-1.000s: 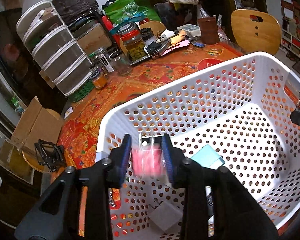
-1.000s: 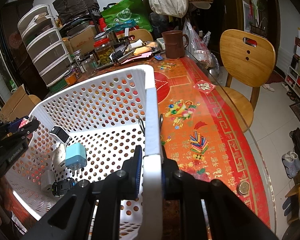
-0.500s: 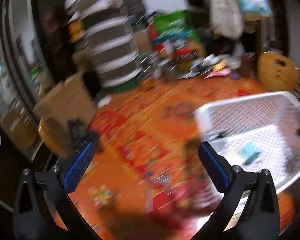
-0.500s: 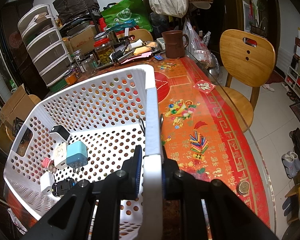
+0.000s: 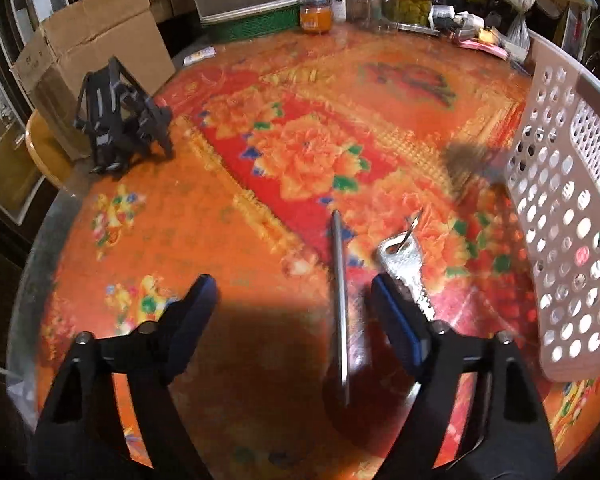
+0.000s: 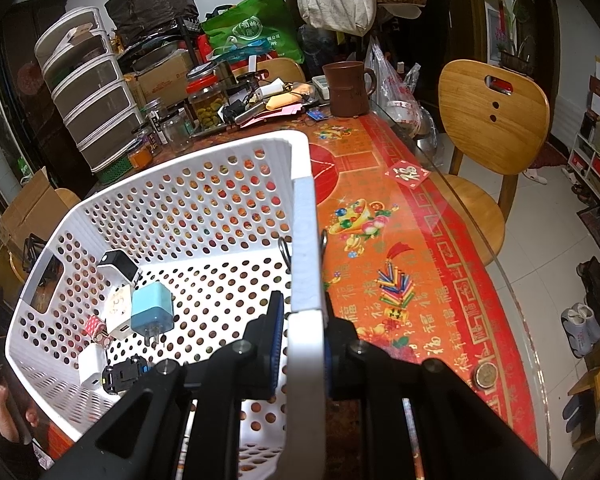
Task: Organize rigid objects
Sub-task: 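Move the left tool back and grasp the thin metal rod, then carry the metal rod into the basket and release it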
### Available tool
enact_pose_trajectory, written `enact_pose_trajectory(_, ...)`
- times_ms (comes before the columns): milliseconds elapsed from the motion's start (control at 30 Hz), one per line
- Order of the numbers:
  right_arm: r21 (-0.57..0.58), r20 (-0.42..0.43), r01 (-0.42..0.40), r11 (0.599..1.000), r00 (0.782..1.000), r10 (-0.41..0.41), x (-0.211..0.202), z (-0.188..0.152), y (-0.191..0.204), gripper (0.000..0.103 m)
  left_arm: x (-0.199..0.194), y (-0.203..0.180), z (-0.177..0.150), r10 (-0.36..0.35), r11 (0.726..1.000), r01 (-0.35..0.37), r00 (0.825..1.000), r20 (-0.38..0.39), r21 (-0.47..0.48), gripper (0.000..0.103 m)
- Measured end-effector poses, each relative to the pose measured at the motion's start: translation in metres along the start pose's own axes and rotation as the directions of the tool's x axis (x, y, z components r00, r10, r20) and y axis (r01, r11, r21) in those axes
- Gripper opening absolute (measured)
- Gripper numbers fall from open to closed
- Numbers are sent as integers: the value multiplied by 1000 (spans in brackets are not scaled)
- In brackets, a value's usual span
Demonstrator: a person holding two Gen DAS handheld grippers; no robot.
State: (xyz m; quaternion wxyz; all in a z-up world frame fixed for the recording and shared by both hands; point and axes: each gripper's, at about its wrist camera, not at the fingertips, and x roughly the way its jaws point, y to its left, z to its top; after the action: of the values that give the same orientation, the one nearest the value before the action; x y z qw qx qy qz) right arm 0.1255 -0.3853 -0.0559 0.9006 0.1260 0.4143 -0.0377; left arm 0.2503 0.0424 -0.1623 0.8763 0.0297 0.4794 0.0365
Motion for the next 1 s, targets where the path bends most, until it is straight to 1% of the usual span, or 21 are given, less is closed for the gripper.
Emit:
enact_pose_trajectory(33,1,0,-1,1000,1000,1,0,0,0,15,0,-2,0,-3,1000,3,1000,1,-2,52)
enact_pose_trajectory(67,1,0,1,1000,1000,-1,0,0,0,15,-1,-3,1,-20,1000,20,1000,-1,3,40)
enact_pose_trajectory(100,1,0,1,1000,1000,-1,0,0,0,15,-1,-6,1,-34,999,34,999,-6,11,14)
enact_pose_trajectory(133,1,0,0,1000,1000,0,0,0,0,15,-1,-10,0,-40,999,40,999,-9,20,5)
enact_pose_trajectory(200,2,1,-2,1000,1000,2,0,0,0,15,-6,-21,-3,-5,999,5,1000,1,49,5)
enact_pose_trajectory(300,1,1,-3,1000,1000,3,0,0,0,15,-26,-23,0,15,998,-19,998,59,60,5)
enact_pose_trajectory(400,0,1,-3,1000,1000,3,0,0,0,15,-55,-22,7,43,997,-50,992,118,61,5)
enact_pose_trajectory(467,4,2,-5,1000,1000,5,0,1,0,15,-80,-23,13,106,991,-118,978,178,58,5)
enact_pose_trajectory(633,4,2,-6,1000,1000,6,0,0,0,15,-126,-29,33,176,979,-196,952,249,58,5)
enact_pose_trajectory(700,4,2,-5,1000,1000,5,0,0,0,15,-142,-34,41,191,975,-215,943,273,61,5)
enact_pose_trajectory(733,4,2,-5,1000,1000,5,-1,0,0,15,-149,-36,45,206,970,-233,935,290,63,5)
enact_pose_trajectory(767,4,2,-6,1000,1000,6,0,0,0,15,-158,-40,49,226,964,-258,923,312,65,5)
enact_pose_trajectory(800,5,2,-6,1000,1000,6,0,0,0,15,-164,-41,53,235,960,-271,916,326,68,5)
enact_pose_trajectory(1000,5,2,-6,1000,1000,6,-1,0,0,15,-197,-57,65,235,956,-282,900,366,79,5)
